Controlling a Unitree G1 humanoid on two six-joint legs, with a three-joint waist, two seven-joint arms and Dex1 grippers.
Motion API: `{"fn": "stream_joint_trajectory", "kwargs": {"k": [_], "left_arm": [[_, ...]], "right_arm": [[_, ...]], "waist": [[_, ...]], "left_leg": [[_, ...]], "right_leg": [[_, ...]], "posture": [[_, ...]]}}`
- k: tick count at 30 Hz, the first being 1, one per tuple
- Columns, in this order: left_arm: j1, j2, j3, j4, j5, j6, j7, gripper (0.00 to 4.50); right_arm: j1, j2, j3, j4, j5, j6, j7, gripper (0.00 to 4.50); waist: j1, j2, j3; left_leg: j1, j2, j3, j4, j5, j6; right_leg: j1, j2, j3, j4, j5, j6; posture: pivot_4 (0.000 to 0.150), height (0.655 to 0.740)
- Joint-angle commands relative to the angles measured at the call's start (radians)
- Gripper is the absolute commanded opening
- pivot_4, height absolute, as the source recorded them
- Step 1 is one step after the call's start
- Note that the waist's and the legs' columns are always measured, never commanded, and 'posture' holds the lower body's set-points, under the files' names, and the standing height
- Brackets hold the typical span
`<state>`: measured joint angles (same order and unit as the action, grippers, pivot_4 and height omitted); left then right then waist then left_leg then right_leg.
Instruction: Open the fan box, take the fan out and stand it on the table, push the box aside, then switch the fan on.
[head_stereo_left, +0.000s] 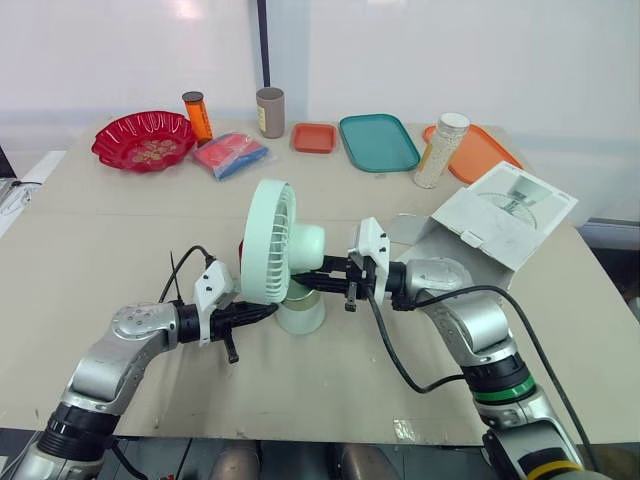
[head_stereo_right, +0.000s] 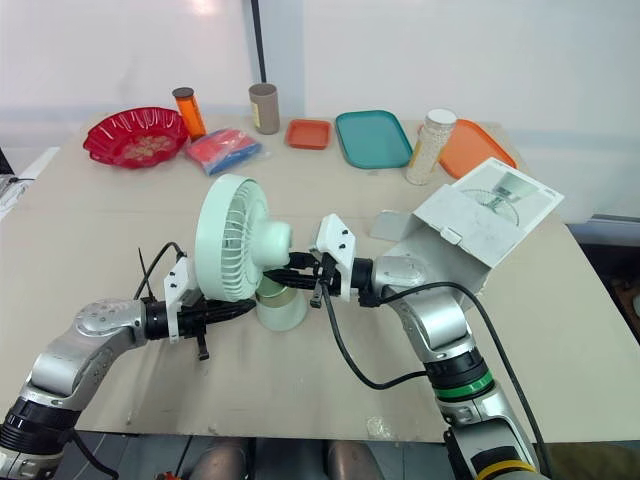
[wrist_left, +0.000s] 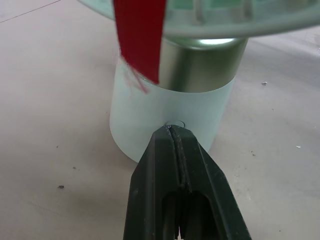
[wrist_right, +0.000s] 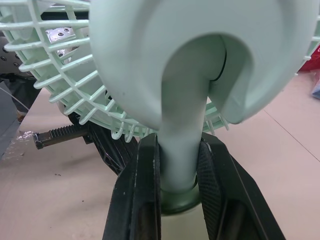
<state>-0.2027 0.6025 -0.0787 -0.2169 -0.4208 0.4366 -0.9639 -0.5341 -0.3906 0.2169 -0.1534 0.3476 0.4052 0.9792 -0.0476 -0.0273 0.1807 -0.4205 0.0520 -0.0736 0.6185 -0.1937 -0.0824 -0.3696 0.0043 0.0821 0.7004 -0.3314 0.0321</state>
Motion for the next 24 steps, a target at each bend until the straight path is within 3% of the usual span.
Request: {"fn": "stream_joint_trajectory", "kwargs": {"k": [1,24], "left_arm": [[-0.012,-0.006,0.007,-0.020,-0.004,-0.017,0.000,0.07],[0.025,0.026,0.090,-0.042,-0.032,-0.011,0.003,0.07]], "right_arm": [[-0.004,0.004,0.022,-0.003,-0.016,-0.004,-0.007,0.57],[-0.012,0.002,0.019,0.028,-0.019,-0.020,-0.003,0.57]], "waist": [[0.000,0.000,0.000],[-0.003,0.000,0.000]], "left_leg": [[0.000,0.000,0.000,0.000,0.000,0.000],[0.000,0.000,0.000,0.000,0.000,0.000]], "right_leg": [[0.000,0.000,0.000,0.000,0.000,0.000],[0.000,0.001,0.000,0.000,0.000,0.000]], "posture": [[0.150,0.7400],[0.150,0.7400]]}}
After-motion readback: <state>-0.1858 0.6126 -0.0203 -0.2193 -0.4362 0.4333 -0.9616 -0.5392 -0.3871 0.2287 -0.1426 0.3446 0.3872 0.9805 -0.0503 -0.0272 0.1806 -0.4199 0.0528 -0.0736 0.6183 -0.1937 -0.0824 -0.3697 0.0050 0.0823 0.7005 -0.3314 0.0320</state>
